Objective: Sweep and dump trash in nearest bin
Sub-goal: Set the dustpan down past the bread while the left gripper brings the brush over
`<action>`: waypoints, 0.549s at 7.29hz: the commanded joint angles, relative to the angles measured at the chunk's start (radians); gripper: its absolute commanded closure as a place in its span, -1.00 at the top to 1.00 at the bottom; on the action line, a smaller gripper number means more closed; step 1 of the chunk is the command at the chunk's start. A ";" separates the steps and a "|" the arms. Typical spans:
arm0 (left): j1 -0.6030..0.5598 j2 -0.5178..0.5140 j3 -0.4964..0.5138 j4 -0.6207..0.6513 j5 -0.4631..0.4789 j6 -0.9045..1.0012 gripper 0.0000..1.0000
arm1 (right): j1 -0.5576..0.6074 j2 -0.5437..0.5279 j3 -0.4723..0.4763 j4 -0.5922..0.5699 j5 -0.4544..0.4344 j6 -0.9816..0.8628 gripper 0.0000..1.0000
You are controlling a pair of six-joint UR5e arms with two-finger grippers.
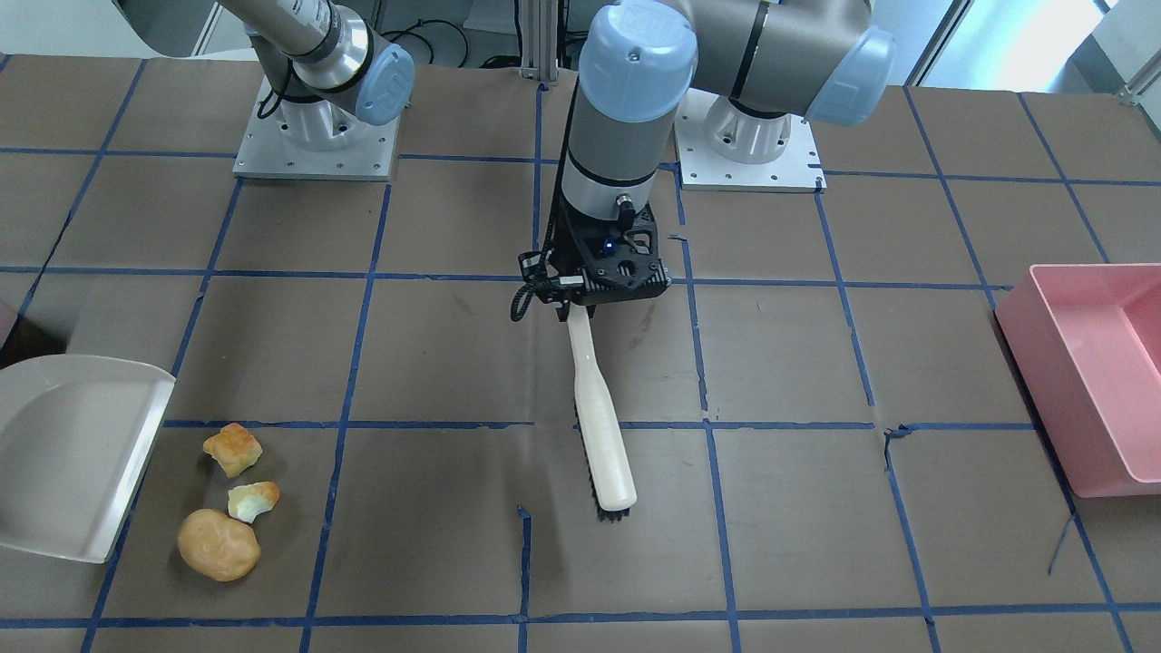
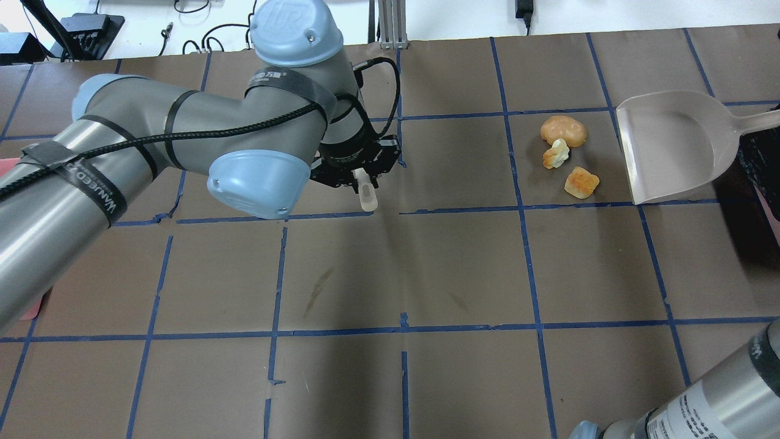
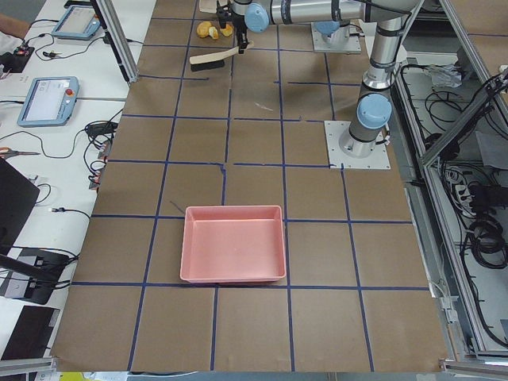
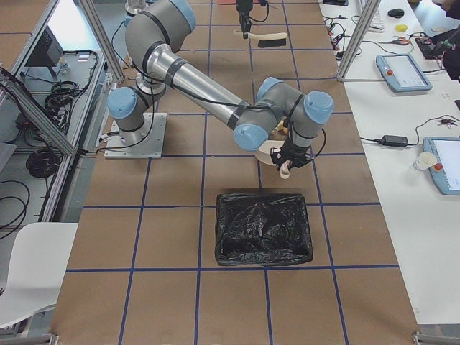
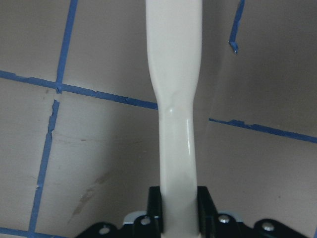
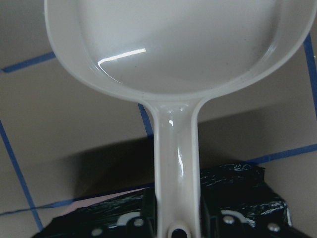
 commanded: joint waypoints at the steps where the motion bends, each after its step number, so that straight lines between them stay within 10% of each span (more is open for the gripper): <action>1: -0.064 -0.049 0.051 0.009 0.006 -0.015 -1.00 | 0.019 0.047 -0.001 -0.046 0.005 -0.037 -1.00; 4: -0.140 -0.190 0.157 0.097 0.008 -0.008 -0.99 | 0.050 0.073 0.001 -0.071 0.008 -0.046 -1.00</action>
